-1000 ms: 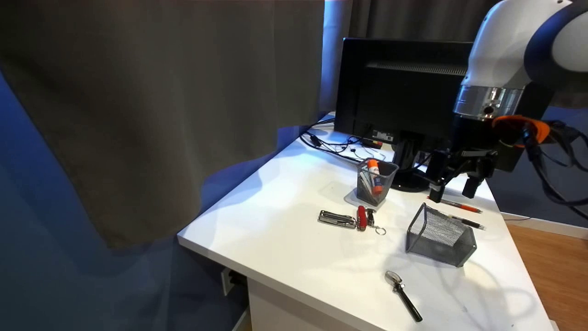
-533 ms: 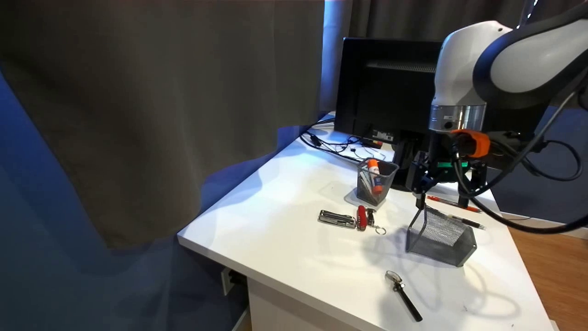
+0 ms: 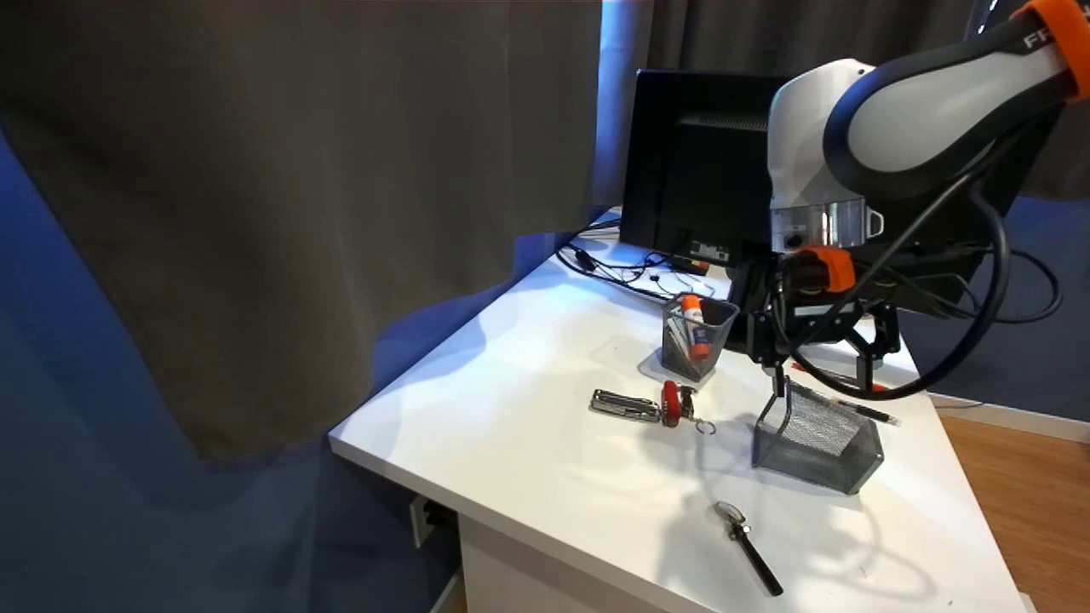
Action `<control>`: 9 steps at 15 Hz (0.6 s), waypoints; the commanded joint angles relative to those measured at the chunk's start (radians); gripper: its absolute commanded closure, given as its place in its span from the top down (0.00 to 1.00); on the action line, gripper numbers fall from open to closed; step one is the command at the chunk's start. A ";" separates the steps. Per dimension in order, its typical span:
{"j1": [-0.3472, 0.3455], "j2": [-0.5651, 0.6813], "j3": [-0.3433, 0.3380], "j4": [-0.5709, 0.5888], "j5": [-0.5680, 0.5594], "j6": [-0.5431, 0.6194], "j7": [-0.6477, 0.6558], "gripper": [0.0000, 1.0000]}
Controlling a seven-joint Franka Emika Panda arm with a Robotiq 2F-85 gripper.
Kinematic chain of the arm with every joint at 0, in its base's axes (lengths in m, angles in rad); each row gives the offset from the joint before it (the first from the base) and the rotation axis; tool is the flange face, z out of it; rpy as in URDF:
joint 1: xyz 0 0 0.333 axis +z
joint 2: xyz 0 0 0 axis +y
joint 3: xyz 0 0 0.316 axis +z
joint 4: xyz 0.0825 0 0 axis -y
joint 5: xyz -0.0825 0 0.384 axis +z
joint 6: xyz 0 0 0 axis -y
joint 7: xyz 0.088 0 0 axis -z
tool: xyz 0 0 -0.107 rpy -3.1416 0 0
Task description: Remove the pens from the top of the pen holder, then set the pen holder upright
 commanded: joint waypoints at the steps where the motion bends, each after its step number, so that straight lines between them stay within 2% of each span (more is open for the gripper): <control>1: 0.020 0.068 -0.012 0.120 -0.001 -0.117 0.061 0.71; 2: 0.021 0.078 -0.011 0.138 -0.001 -0.136 0.068 0.69; 3: 0.021 0.090 -0.010 0.155 -0.001 -0.152 0.072 0.63; 4: 0.021 0.100 -0.010 0.171 -0.001 -0.165 0.075 0.89; 5: 0.020 0.111 -0.009 0.188 -0.001 -0.177 0.075 0.90; 7: 0.022 0.131 -0.009 0.218 -0.001 -0.201 0.076 0.99; 8: 0.022 0.142 -0.010 0.232 -0.001 -0.209 0.076 1.00; 9: 0.022 0.150 -0.009 0.242 0.000 -0.217 0.075 0.83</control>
